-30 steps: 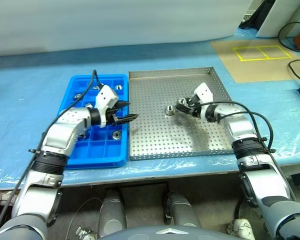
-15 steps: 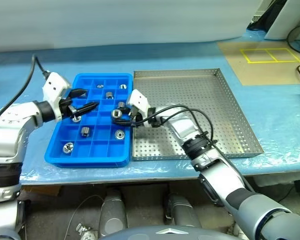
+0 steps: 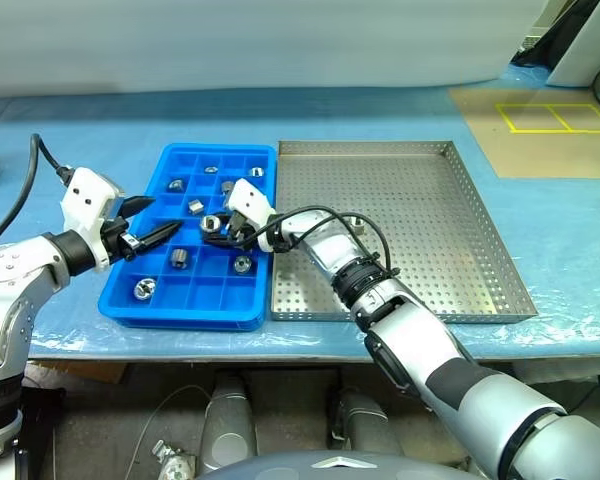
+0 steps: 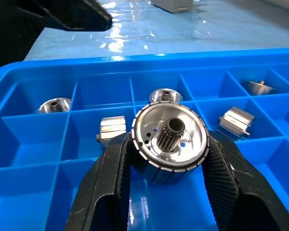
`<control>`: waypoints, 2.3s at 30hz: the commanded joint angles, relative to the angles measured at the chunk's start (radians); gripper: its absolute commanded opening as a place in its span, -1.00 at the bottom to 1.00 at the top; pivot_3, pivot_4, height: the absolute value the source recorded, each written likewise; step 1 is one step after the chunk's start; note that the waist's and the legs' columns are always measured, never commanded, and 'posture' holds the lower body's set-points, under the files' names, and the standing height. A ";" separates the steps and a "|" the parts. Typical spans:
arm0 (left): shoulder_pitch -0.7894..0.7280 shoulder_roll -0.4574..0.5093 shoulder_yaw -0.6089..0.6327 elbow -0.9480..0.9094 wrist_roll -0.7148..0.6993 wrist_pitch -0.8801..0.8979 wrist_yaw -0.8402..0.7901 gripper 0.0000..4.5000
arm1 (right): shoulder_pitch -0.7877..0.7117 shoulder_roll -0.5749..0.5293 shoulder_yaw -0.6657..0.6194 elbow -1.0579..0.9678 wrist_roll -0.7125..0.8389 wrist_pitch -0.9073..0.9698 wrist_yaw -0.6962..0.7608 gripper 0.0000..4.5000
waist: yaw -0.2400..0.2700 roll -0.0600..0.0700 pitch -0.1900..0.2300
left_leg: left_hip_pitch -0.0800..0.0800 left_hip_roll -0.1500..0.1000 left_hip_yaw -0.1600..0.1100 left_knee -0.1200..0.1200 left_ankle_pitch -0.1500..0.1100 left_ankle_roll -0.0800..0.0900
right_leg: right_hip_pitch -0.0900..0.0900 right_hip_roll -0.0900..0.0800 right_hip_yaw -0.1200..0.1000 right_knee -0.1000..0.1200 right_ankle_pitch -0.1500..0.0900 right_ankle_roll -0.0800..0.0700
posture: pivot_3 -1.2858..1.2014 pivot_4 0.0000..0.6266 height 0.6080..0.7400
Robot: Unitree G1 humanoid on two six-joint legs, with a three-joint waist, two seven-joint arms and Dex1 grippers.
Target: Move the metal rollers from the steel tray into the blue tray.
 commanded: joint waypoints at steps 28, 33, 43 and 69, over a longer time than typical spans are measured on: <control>-0.336 -0.234 -0.396 0.303 0.041 -0.153 -0.142 0.56 | 0.254 -0.538 -0.221 -0.548 0.061 0.293 0.021 0.83 | -0.048 -0.001 0.000 | 0.004 -0.001 0.000 0.004 0.004 -0.007 | 0.000 0.003 0.006 0.007 0.000 0.000 | -0.05 -0.52 1.00; -0.371 -0.281 -0.454 0.378 0.073 -0.193 -0.184 0.56 | 0.292 -0.513 -0.203 -0.479 0.042 0.283 -0.028 0.83 | -0.065 -0.001 -0.001 | 0.005 -0.001 0.001 0.005 0.004 -0.006 | 0.000 0.003 0.007 0.007 0.000 0.000 | -0.07 -0.52 1.00; -0.351 -0.309 -0.455 0.400 0.093 -0.211 -0.190 0.56 | 0.257 -0.464 -0.199 -0.276 0.016 0.205 -0.108 0.83 | -0.064 -0.001 0.000 | 0.004 -0.001 0.001 0.009 0.003 -0.004 | 0.001 0.002 0.007 0.008 0.000 0.000 | -0.06 -0.52 1.00; -0.334 -0.168 -0.264 0.376 0.073 -0.195 -0.153 0.56 | 0.200 -0.332 -0.092 -0.587 0.093 0.311 0.087 -0.25 | -0.063 0.000 0.000 | 0.004 0.001 0.001 0.010 0.000 0.000 | 0.000 0.003 0.006 0.009 0.000 0.000 | 0.03 -0.52 1.00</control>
